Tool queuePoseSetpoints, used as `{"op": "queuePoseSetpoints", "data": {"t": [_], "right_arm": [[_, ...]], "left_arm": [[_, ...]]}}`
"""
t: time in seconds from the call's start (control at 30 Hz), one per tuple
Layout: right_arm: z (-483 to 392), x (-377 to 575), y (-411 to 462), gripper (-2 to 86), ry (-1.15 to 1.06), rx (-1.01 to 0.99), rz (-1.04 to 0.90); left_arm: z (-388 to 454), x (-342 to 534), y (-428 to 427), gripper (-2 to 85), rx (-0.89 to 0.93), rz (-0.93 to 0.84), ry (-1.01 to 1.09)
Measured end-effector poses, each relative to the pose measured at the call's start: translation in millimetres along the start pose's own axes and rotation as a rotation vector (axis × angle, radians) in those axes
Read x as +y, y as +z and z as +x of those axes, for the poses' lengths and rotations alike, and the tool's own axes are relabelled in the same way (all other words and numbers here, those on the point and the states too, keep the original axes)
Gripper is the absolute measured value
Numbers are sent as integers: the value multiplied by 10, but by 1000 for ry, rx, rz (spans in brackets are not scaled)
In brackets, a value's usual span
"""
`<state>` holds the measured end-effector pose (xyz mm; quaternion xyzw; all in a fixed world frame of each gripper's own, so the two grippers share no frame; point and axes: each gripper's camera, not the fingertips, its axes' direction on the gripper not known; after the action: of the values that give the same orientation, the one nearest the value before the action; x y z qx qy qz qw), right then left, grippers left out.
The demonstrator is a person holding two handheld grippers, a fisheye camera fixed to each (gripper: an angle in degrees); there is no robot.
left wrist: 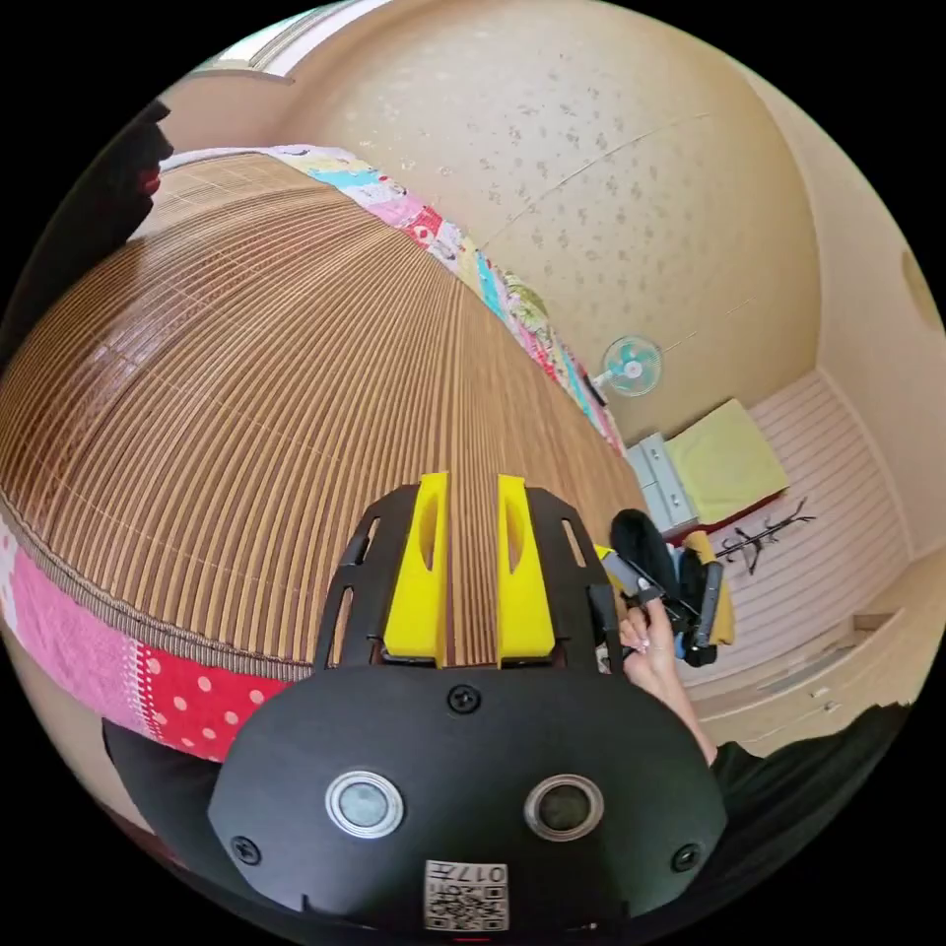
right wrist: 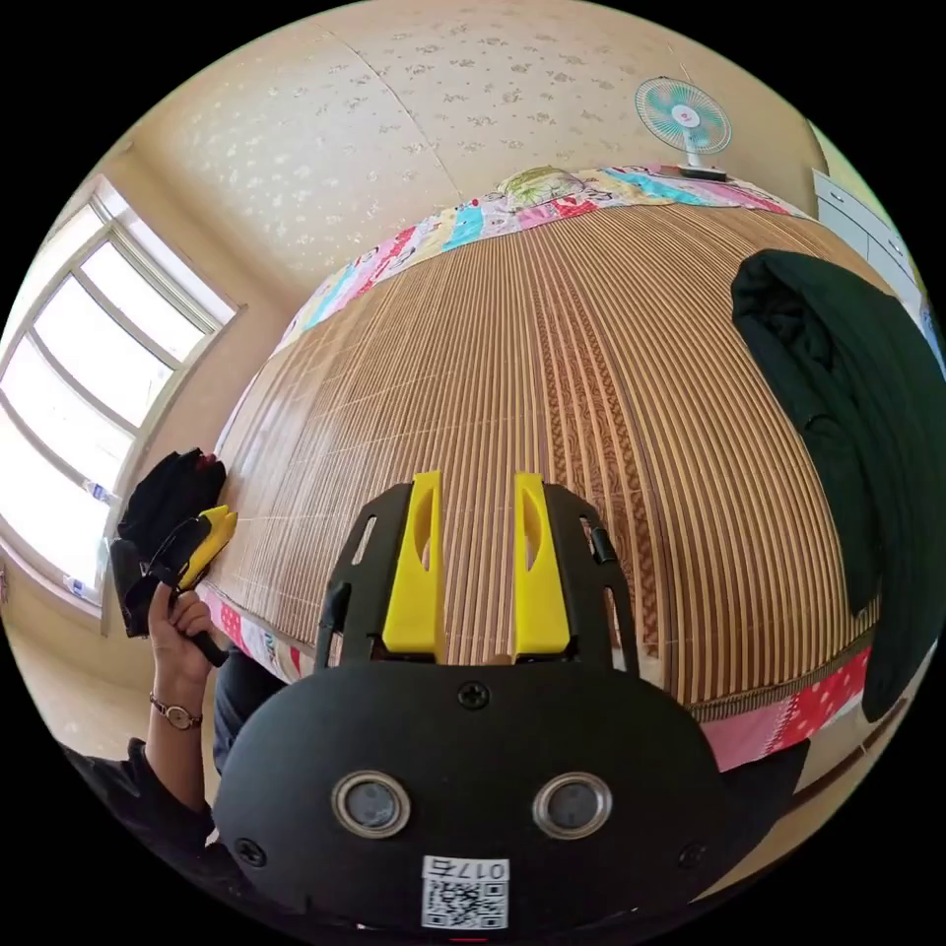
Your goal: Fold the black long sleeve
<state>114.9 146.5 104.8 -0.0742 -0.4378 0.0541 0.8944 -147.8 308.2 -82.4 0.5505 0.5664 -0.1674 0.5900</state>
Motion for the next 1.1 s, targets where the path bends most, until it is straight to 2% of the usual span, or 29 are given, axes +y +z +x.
{"op": "queuePoseSetpoints", "data": {"t": [0.07,0.17,0.27,0.33,0.4,0.47,0.57,0.63,0.7,0.8,0.83,0.93,0.97,1.1], "right_arm": [[32,110,-290,47,-27,-107,32],[97,269,-795,34,-97,-339,103],[147,412,-1240,36,-171,-487,155],[185,478,-1506,42,-224,-590,134],[227,496,-1686,46,-256,-671,87],[279,522,-1887,49,-269,-704,78],[414,585,-2240,51,-249,-735,163],[553,611,-2417,51,-207,-742,224],[668,615,-2505,50,-156,-747,244],[860,579,-2667,44,-77,-815,240],[927,560,-2757,41,-74,-850,236],[1062,540,-3027,31,-91,-875,285],[1084,539,-3082,28,-93,-866,304],[1228,502,-3394,9,-79,-798,464]], "left_arm": [[60,68,-370,81,65,80,67],[253,103,-949,86,-1,166,161],[492,-87,-1369,61,-415,81,167],[628,-343,-1684,38,-834,66,178],[696,-546,-1996,38,-1040,185,176],[709,-786,-2282,64,-1089,285,185],[373,-1268,-2518,117,-1076,320,100],[-273,-1656,-2335,132,-972,95,-43],[-772,-1745,-2132,115,-881,-42,-181],[-780,-1763,-2284,85,-761,76,-242],[-684,-1760,-2392,70,-620,177,-236],[-405,-1798,-2441,52,-337,303,-167],[-316,-1809,-2401,51,-293,304,-130],[510,-1658,-1880,51,-14,204,248]]}}
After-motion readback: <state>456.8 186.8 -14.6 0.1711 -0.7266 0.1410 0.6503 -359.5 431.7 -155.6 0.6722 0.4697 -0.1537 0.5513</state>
